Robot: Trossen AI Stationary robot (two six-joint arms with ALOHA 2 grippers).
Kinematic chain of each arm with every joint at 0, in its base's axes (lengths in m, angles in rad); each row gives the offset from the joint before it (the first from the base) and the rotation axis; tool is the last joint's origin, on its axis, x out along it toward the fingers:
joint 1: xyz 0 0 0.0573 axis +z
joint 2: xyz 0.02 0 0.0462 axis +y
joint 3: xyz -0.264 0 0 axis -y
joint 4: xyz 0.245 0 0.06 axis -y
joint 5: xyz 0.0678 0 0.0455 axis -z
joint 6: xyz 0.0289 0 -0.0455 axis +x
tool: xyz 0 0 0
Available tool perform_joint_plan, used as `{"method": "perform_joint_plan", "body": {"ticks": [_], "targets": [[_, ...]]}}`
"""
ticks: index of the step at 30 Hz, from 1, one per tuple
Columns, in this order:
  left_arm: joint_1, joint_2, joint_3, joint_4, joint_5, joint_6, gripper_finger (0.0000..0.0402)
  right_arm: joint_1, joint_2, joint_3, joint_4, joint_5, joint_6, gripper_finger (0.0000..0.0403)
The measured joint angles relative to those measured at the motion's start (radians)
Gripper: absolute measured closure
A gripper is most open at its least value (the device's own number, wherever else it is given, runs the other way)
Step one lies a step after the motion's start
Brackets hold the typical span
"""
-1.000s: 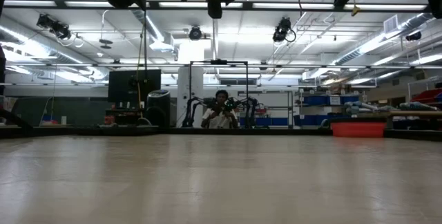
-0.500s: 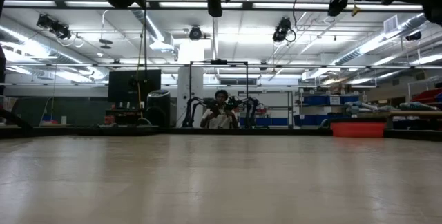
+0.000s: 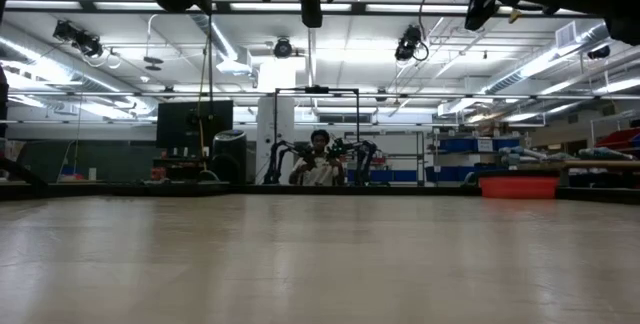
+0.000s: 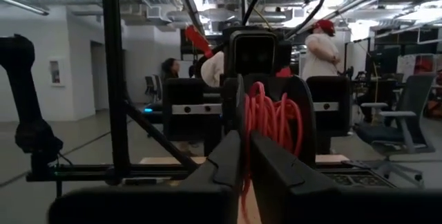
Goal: Coil cords
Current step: Coil the red wire on the black spool
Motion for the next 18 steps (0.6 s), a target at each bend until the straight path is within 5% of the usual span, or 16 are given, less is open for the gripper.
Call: {"method": "perform_joint_plan", "body": {"ticks": [7,18], "targets": [[-0.001,0.003,0.000,-0.022,0.001,-0.002,0.0400,0.051,-0.079,0.000,-0.002,0.073,-0.050,0.0326],[-0.002,0.003,0.000,0.006,-0.099,-0.013,0.0401,0.330,-0.061,0.001,-0.186,0.720,-0.143,0.0340]]}}
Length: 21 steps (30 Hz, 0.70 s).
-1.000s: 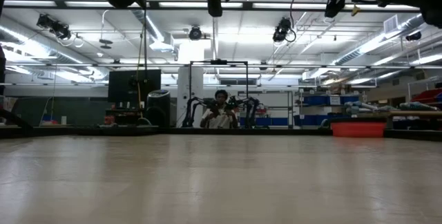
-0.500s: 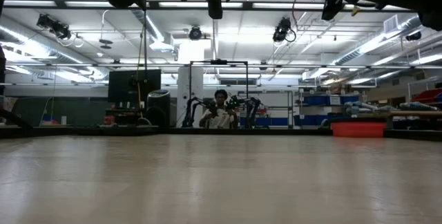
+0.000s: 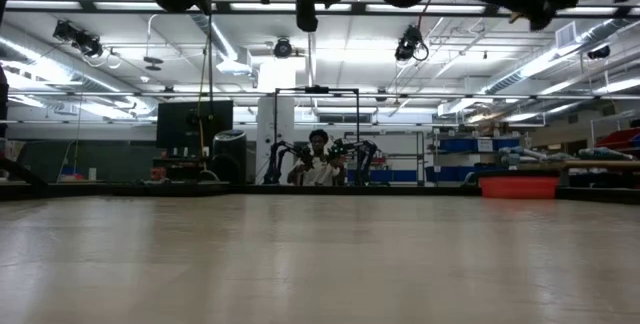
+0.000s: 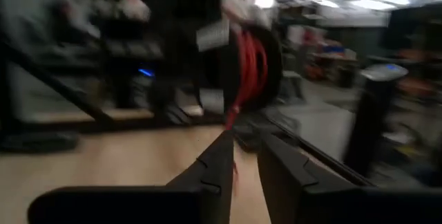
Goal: Coil cords
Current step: Coil the red wire on the black spool
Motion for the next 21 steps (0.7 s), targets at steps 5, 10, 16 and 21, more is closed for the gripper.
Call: {"method": "perform_joint_plan", "body": {"ticks": [5,10,16,21], "targets": [[0.000,0.000,0.000,0.009,-0.113,-0.053,0.0401,-0.008,0.098,0.041,-0.006,0.153,-0.039,0.0346],[0.000,0.000,0.000,0.009,-0.172,-0.093,0.0401,-0.077,0.191,0.134,-0.041,0.156,-0.122,0.0339],[-0.008,0.000,0.000,0.016,-0.180,-0.119,0.0401,-0.134,0.267,0.197,-0.099,0.136,-0.081,0.0320],[-0.016,0.000,0.000,0.042,-0.179,-0.119,0.0401,-0.147,0.281,0.204,-0.144,0.124,-0.023,0.0314]]}}
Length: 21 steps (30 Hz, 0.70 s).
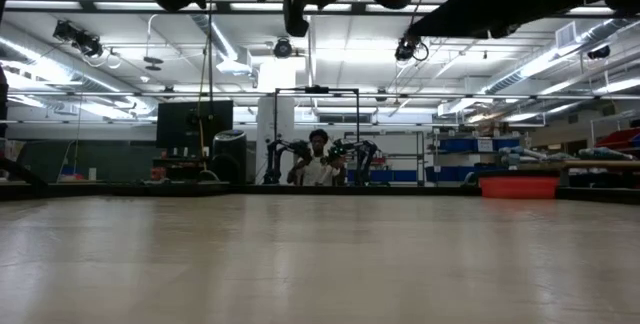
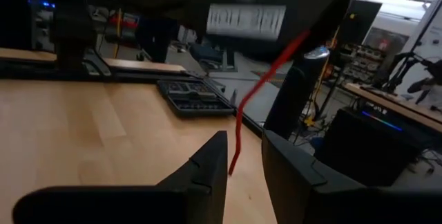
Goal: Coil cords
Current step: Coil the red wire on the black spool
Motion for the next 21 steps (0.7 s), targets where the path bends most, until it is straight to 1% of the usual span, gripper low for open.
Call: {"method": "perform_joint_plan", "body": {"ticks": [3,7,11,13,16,19,21], "targets": [[-0.004,0.000,0.000,0.015,0.000,0.000,0.0401,-0.007,0.000,0.000,-0.012,-0.005,0.016,0.0316],[-0.005,-0.001,0.000,0.021,0.000,0.000,0.0401,-0.019,0.000,0.000,-0.013,-0.045,0.018,0.0320],[-0.005,-0.001,0.000,0.021,0.001,0.001,0.0401,-0.028,0.000,0.000,-0.015,-0.053,0.021,0.0330],[-0.005,-0.001,0.000,0.021,0.001,0.001,0.0401,-0.029,0.000,0.000,-0.017,-0.053,0.034,0.0347],[-0.005,-0.001,0.000,0.020,0.003,0.002,0.0401,-0.030,-0.001,0.000,-0.034,-0.069,0.039,0.0391],[-0.005,-0.001,0.000,0.020,0.003,0.002,0.0401,-0.041,-0.001,0.000,-0.037,-0.087,0.075,0.0395],[-0.005,-0.001,0.000,0.020,0.003,0.002,0.0401,-0.059,-0.001,0.000,-0.037,-0.130,0.102,0.0399]]}}
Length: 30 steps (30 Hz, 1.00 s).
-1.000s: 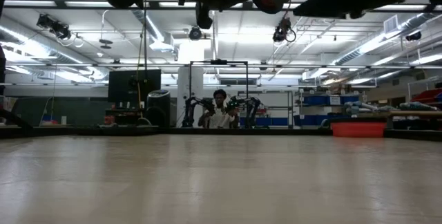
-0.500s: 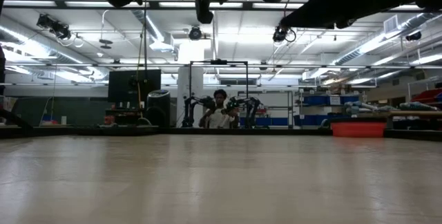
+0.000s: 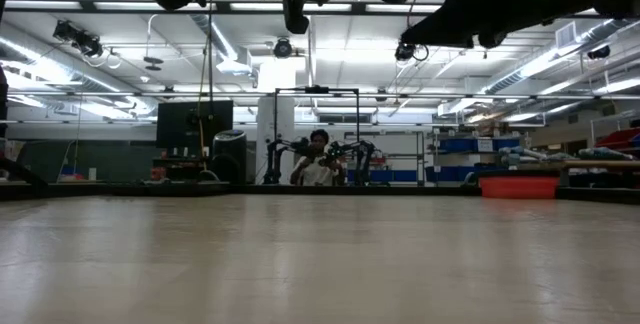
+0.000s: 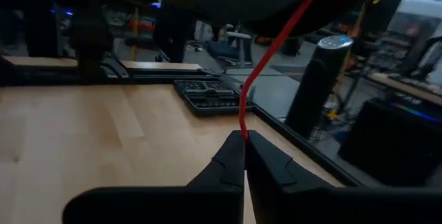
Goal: Coil cords
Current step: Coil the red wire on the black spool
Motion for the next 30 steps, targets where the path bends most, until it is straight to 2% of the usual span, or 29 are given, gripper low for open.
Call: {"method": "perform_joint_plan", "body": {"ticks": [6,12,16,20,30], "targets": [[0.000,0.000,0.000,0.000,0.000,-0.001,0.0401,-0.060,0.000,0.048,-0.068,-0.108,0.065,0.0400],[0.000,0.000,0.000,-0.015,-0.025,0.041,0.0401,-0.064,0.000,0.142,-0.096,-0.140,0.005,0.0401],[0.000,-0.002,0.001,-0.018,-0.051,0.055,0.0401,-0.062,0.000,0.182,-0.160,-0.188,0.064,0.0401],[0.000,-0.001,0.001,-0.041,-0.053,0.081,0.0401,-0.062,0.000,0.188,-0.162,-0.200,0.128,0.0400],[0.000,-0.001,0.001,-0.061,-0.062,0.139,0.0401,-0.066,0.000,0.188,-0.123,-0.200,0.169,0.0399]]}}
